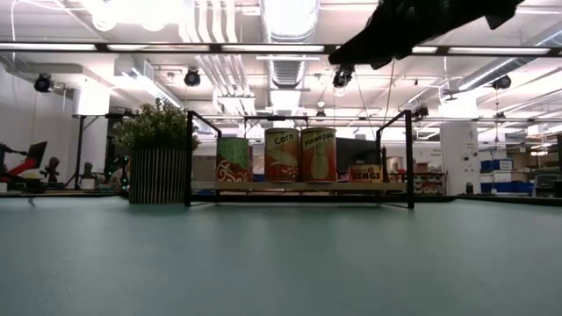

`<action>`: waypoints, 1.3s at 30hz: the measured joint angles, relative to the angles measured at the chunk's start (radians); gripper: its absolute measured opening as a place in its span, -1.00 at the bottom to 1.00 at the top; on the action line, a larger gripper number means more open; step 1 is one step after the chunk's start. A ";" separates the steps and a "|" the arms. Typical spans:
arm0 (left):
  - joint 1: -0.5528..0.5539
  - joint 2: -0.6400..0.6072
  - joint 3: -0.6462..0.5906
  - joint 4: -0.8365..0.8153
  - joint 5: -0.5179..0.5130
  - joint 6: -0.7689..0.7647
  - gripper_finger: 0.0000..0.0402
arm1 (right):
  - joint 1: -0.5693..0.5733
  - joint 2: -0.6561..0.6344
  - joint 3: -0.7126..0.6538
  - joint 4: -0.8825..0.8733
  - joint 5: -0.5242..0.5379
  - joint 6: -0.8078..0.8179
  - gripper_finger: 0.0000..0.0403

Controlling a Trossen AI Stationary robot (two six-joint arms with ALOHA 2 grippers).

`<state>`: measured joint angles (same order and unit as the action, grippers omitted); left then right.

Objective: Pick and place cans onto a shelf
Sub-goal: Return to Home Position

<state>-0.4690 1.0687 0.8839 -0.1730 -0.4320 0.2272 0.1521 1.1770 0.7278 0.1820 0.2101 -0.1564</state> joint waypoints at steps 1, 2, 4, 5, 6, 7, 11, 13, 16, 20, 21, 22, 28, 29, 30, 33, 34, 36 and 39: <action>-0.025 -0.021 -0.010 0.000 0.000 0.000 -1.00 | 0.011 -0.007 -0.008 0.017 0.000 -0.008 -0.94; -0.047 -0.042 -0.022 0.000 0.000 0.000 -1.00 | 0.021 -0.016 -0.016 0.029 0.000 -0.016 -0.94; -0.079 -0.086 -0.046 -0.002 0.000 0.000 -1.00 | 0.037 -0.040 -0.035 0.048 0.000 -0.030 -0.94; -0.090 -0.106 -0.058 0.000 -0.001 0.000 -1.00 | 0.045 -0.053 -0.045 0.062 0.000 -0.038 -0.94; -0.098 -0.127 -0.072 0.009 -0.002 -0.001 -1.00 | 0.050 -0.067 -0.058 0.075 0.000 -0.040 -0.94; -0.102 -0.149 -0.088 0.022 -0.003 -0.002 -1.00 | 0.054 -0.080 -0.074 0.091 0.000 -0.041 -0.94; -0.104 -0.231 -0.163 0.066 -0.003 0.000 -1.00 | 0.060 -0.143 -0.134 0.146 0.000 -0.037 -0.94; -0.103 -0.277 -0.199 0.078 -0.005 0.000 -1.00 | 0.060 -0.176 -0.164 0.169 0.000 -0.037 -0.94; -0.103 -0.347 -0.248 0.093 -0.006 0.000 -1.00 | 0.059 -0.219 -0.204 0.204 0.000 -0.037 -0.94; -0.103 -0.450 -0.313 0.129 -0.006 0.012 -1.00 | 0.059 -0.276 -0.255 0.243 0.000 -0.038 -0.94; -0.103 -0.475 -0.329 0.132 -0.006 0.016 -1.00 | 0.059 -0.291 -0.268 0.244 0.000 -0.041 -0.94; -0.103 -0.502 -0.345 0.133 -0.006 0.019 -1.00 | 0.059 -0.305 -0.280 0.244 0.000 -0.044 -0.94; -0.103 -0.660 -0.444 0.160 -0.006 0.040 -1.00 | 0.059 -0.397 -0.348 0.251 0.000 -0.054 -0.94; -0.102 -0.689 -0.459 0.173 -0.007 0.045 -1.00 | 0.059 -0.413 -0.365 0.255 0.000 -0.054 -0.94; -0.102 -0.717 -0.473 0.181 -0.007 0.051 -1.00 | 0.059 -0.427 -0.383 0.270 0.000 -0.054 -0.94; -0.102 -0.798 -0.505 0.181 -0.011 0.057 -1.00 | 0.059 -0.475 -0.439 0.324 0.001 -0.065 -0.94; -0.102 -0.823 -0.513 0.181 -0.020 0.057 -1.00 | 0.059 -0.491 -0.456 0.339 0.001 -0.065 -0.94; -0.102 -0.871 -0.531 0.181 -0.036 0.059 -1.00 | 0.057 -0.527 -0.492 0.357 0.001 -0.068 -0.94; -0.102 -0.940 -0.567 0.182 -0.058 0.080 -1.00 | 0.042 -0.583 -0.537 0.378 0.002 -0.072 -0.94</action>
<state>-0.5713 0.1283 0.3171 0.0089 -0.4900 0.3069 0.1940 0.5936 0.1903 0.5599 0.2119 -0.2279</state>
